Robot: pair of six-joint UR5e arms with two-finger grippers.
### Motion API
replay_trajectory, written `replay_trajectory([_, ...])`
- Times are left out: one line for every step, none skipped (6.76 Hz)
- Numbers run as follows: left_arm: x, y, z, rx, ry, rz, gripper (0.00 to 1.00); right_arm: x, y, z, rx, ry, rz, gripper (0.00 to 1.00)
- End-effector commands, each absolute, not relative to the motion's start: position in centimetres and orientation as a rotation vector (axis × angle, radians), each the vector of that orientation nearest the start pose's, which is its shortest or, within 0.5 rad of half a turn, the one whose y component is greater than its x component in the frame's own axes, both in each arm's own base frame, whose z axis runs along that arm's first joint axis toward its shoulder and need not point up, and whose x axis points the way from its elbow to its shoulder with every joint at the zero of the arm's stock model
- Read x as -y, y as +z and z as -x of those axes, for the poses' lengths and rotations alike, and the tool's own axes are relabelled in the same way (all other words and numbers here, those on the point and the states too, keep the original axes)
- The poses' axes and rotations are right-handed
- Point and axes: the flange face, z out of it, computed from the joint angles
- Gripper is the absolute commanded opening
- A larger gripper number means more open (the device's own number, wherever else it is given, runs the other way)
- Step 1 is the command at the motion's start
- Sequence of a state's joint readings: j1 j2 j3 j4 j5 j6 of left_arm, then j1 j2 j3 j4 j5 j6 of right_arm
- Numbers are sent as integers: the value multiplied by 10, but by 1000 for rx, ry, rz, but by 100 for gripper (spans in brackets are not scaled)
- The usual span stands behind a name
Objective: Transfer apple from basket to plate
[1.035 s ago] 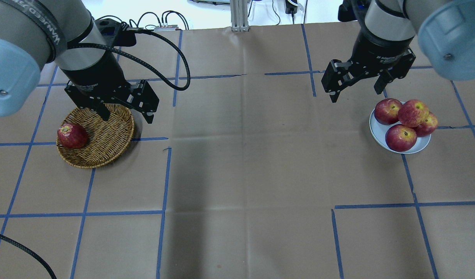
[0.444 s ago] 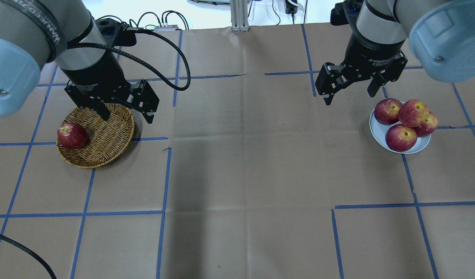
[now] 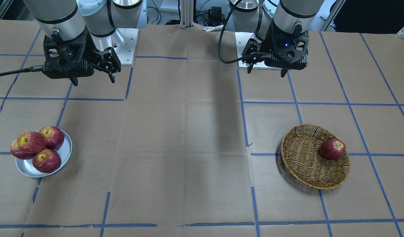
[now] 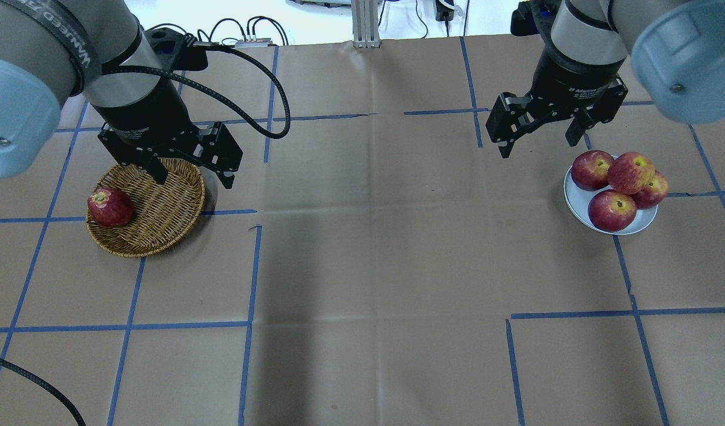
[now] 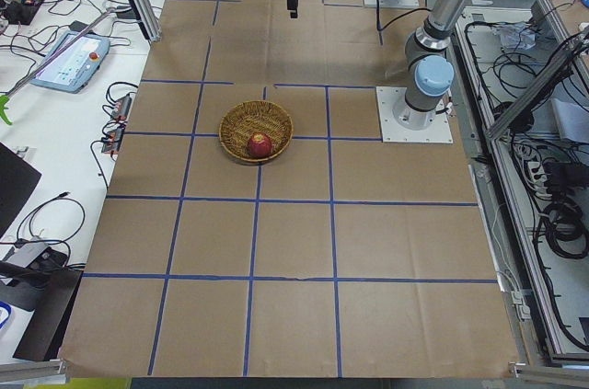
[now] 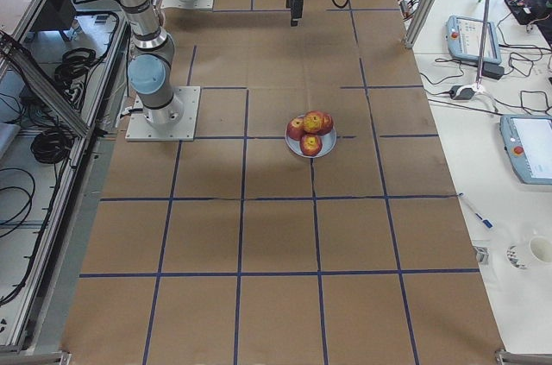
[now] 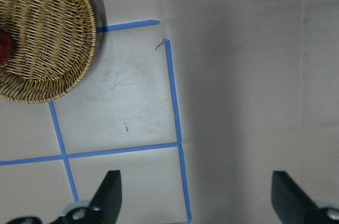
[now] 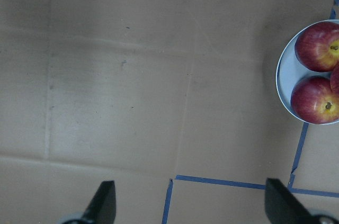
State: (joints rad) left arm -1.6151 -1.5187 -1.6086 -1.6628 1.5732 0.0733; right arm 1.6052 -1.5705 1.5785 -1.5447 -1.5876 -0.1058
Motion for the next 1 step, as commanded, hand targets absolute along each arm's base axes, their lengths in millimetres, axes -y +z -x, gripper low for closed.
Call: replay_trajectory([456, 485, 154, -3133, 125, -183, 99, 484, 482, -149, -3151, 52, 223, 100])
